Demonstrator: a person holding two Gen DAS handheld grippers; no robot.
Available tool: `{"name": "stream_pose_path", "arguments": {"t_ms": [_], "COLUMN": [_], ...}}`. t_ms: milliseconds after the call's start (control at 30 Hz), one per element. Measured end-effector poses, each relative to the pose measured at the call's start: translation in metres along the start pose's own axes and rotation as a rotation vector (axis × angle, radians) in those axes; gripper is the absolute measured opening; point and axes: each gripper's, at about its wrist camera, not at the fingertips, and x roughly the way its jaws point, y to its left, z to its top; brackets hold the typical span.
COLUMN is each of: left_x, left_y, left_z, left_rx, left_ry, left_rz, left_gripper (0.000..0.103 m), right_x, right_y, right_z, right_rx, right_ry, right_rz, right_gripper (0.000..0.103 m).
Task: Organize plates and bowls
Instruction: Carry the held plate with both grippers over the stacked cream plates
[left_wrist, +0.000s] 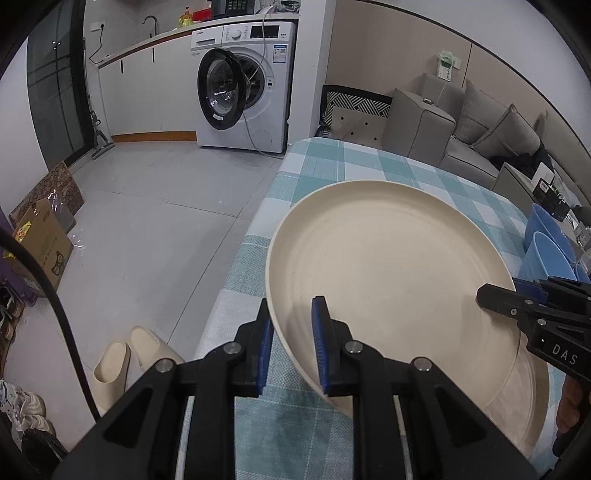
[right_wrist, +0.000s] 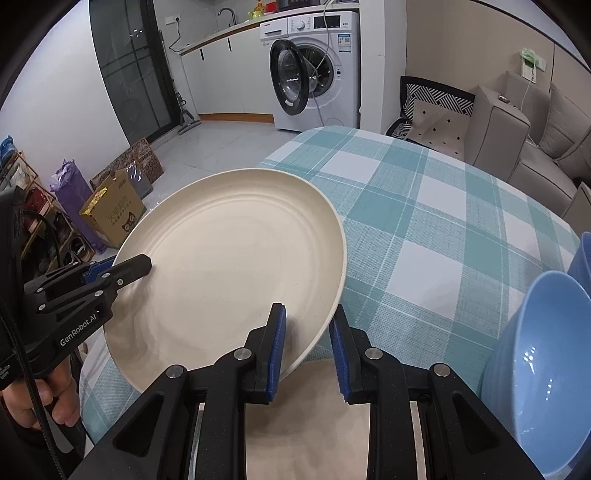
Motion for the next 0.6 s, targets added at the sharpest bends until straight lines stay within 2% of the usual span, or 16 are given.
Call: {"name": "stream_pose_path", "arguments": {"t_ms": [600], "left_x": [-0.023], "left_y": [-0.036], "left_z": [-0.005], "left_rx": [0.069], "left_ry": [-0.024], "left_rz": [-0.04], "left_gripper": [0.019], "right_x": [-0.046], "right_y": [-0.023], "right_z": [-0.026], "right_rx": [0.042], "right_ry": [-0.045], "right_rz": [-0.015], "right_gripper": [0.024]}}
